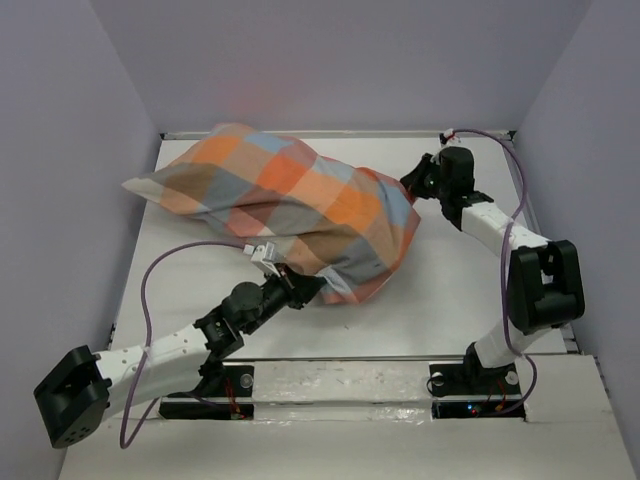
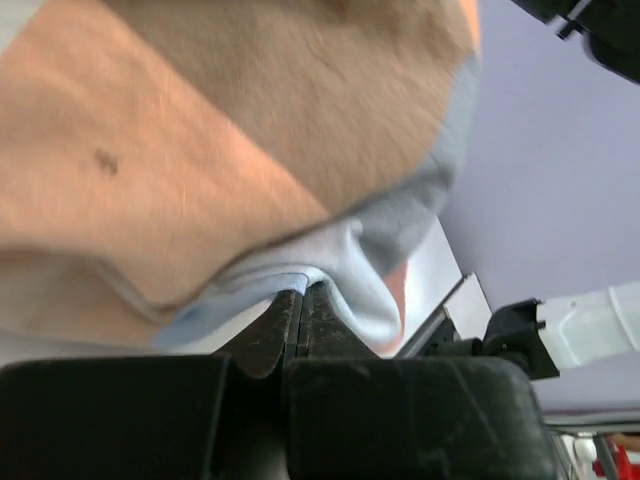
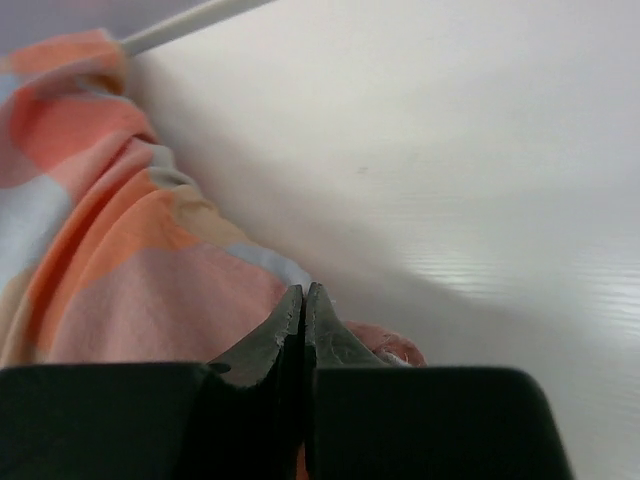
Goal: Put the pillow into the pillowcase
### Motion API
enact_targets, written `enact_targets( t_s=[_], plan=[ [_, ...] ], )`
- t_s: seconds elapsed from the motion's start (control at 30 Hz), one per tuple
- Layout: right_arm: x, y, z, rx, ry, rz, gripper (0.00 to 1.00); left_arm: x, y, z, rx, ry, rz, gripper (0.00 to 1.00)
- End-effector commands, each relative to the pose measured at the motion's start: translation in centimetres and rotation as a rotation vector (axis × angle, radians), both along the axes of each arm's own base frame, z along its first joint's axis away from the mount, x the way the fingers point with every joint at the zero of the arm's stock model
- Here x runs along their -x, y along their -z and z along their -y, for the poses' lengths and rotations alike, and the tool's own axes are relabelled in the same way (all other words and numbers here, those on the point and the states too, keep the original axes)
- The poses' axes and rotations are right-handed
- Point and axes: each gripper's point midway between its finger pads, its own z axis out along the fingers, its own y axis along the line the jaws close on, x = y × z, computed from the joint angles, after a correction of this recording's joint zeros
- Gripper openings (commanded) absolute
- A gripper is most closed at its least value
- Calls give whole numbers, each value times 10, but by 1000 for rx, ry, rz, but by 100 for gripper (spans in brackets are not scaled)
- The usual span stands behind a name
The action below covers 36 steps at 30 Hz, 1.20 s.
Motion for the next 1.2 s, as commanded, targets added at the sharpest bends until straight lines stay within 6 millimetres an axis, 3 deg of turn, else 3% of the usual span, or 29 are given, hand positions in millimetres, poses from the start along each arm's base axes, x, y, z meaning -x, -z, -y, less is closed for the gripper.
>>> enact_targets(
  t_s=[0.0,0.1,0.13,0.17,0.2,0.33,0.47,0.63,0.67,0.7,0.73,0.77,0.8,0.83,0.87,0.9,0.93,1.0,1.03,1.07,1.1,1.13,1.17],
  plan=[
    [-33,25,86,283,338,-18,0,25,-26,26,63,150,70,0],
    [-52,10,110,344,476,7,0,48,-23,48,35,250,94,0],
    [-59,14,115,367,501,-4,0,52,-21,54,21,279,96,0],
    [-67,-4,125,406,551,22,0,57,-8,60,-19,319,78,0],
    [-71,-6,130,435,566,27,0,66,-4,68,-35,389,67,0],
    [-83,-43,152,532,640,99,0,75,6,71,-34,432,39,0],
    [-96,-67,159,537,627,155,0,82,15,65,16,434,-7,0],
    [-99,-101,168,548,662,222,0,87,32,63,44,412,-56,0],
    [-101,-106,161,531,625,240,0,86,32,65,57,409,-61,0],
    [-105,-113,141,491,513,279,0,84,14,73,112,414,-28,6],
    [-106,-113,137,459,505,273,0,86,21,81,86,437,-20,36],
    [-105,-110,141,438,523,260,0,87,15,91,100,457,-11,50],
    [-102,-112,145,423,550,258,5,89,-9,110,130,509,54,61],
    [-101,-108,147,421,562,251,11,86,-17,119,133,513,80,71],
    [-99,-110,150,425,584,250,19,89,-17,128,119,548,91,89],
    [-97,-110,157,441,620,244,27,85,-33,138,114,559,144,96],
    [-94,-115,162,451,643,250,53,80,-37,141,86,545,169,99],
    [-85,-127,170,476,679,258,76,66,-64,135,31,474,257,99],
    [-80,-131,168,472,670,262,84,54,-60,130,-91,433,285,99],
    [-67,-150,166,445,660,286,85,34,-85,111,-100,294,326,99],
    [-62,-155,154,407,595,299,85,19,-92,97,-134,218,335,99],
    [-54,-146,146,384,548,272,85,1,-89,77,-201,122,311,99],
    [-37,-155,124,284,451,277,85,-9,-106,57,-177,53,315,99]
  ],
)
